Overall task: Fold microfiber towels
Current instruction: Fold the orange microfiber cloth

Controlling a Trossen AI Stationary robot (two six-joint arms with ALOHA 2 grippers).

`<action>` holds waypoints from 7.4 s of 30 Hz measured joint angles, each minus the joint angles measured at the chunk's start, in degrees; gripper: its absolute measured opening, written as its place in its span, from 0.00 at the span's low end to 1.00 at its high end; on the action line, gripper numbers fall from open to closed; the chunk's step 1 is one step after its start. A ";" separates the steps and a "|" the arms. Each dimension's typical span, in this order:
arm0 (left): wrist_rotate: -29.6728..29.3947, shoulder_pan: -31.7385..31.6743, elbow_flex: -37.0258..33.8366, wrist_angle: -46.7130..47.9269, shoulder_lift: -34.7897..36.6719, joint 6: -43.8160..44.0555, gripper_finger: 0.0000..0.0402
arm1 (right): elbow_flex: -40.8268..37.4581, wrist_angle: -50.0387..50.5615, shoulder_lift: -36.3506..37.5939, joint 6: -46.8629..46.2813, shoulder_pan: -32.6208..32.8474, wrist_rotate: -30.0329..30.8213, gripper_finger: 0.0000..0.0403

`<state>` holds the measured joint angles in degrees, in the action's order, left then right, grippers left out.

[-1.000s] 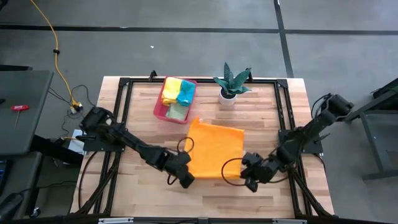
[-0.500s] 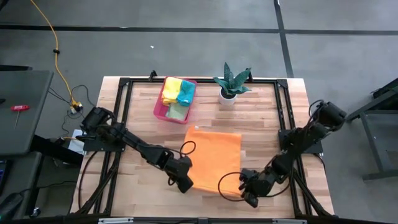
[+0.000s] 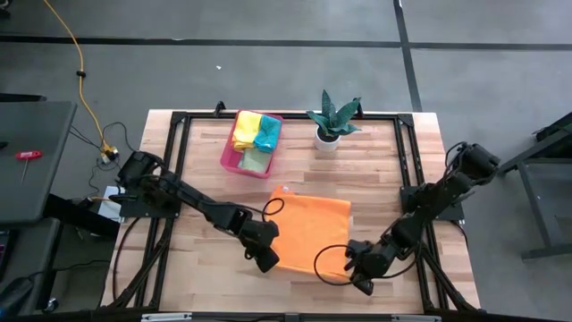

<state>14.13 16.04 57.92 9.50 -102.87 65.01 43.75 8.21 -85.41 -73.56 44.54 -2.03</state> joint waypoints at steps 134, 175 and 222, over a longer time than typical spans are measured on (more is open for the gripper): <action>-35.80 -14.66 -0.10 7.96 3.52 -18.26 0.00 | 0.39 32.61 8.02 1.54 -19.51 12.97 0.00; -48.44 -15.29 1.91 13.38 3.76 -42.93 0.00 | 0.47 31.29 3.56 -2.54 -23.70 13.06 0.00; -18.33 -16.16 -1.84 -4.04 9.45 -43.59 0.47 | -8.59 23.20 17.29 11.63 -24.46 10.52 0.46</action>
<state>-4.20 -0.12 56.08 5.46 -93.42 21.42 35.16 31.41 -68.11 -61.92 20.08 8.50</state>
